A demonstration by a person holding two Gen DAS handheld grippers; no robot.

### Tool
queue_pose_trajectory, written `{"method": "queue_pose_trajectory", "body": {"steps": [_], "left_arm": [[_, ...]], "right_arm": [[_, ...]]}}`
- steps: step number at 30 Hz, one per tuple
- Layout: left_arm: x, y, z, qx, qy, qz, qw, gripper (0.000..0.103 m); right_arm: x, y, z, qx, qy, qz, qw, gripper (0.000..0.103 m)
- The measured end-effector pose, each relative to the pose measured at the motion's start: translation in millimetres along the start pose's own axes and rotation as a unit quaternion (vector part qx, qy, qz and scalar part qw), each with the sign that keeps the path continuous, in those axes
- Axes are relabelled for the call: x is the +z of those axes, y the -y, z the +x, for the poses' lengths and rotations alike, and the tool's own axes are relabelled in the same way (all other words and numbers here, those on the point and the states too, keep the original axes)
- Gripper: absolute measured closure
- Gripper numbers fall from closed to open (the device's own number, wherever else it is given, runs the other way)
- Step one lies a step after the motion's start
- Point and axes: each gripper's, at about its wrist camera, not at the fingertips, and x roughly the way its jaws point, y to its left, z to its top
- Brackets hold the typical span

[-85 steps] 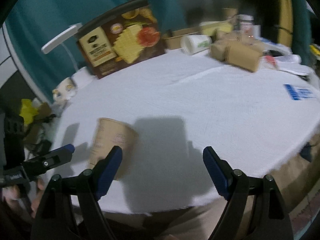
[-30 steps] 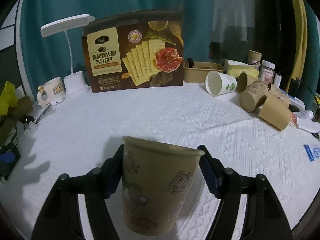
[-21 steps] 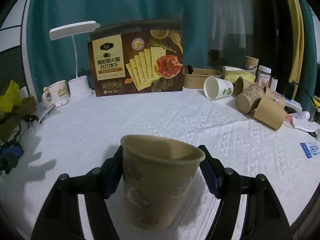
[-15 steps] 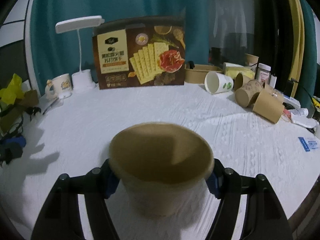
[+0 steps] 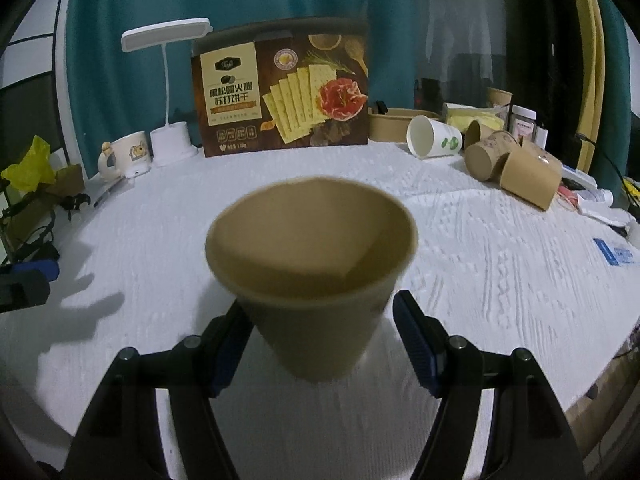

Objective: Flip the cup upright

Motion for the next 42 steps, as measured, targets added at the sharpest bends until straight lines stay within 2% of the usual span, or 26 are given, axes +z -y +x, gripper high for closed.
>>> {"method": "queue_pose_trajectory", "body": {"steps": [7,14,26,34,42], "left_arm": [[-6,10,-6,-0.002,-0.001,0.015,0.9999,0.021],[-16,22,-17,0.007,0.006,0.039,0.9992,0.021],[-27,50,-29,-0.012,0.017,0.084,0.9963,0.021],[-23,71,-46,-0.016,0.044,0.113,0.9925,0.021],[-8,90,-68,-0.025,0.081,0.137,0.9869,0.021]], "right_arm": [[-12,5,-14,-0.004,-0.009,0.012,1.000,0.035],[-27,16,-45,-0.021,-0.008,0.030,0.999,0.035],[-49,44,-106,-0.062,-0.013,0.076,0.995,0.035],[-43,63,-147,-0.082,0.002,0.103,0.991,0.035],[-21,71,-193,-0.095,0.040,0.110,0.989,0.035]]}}
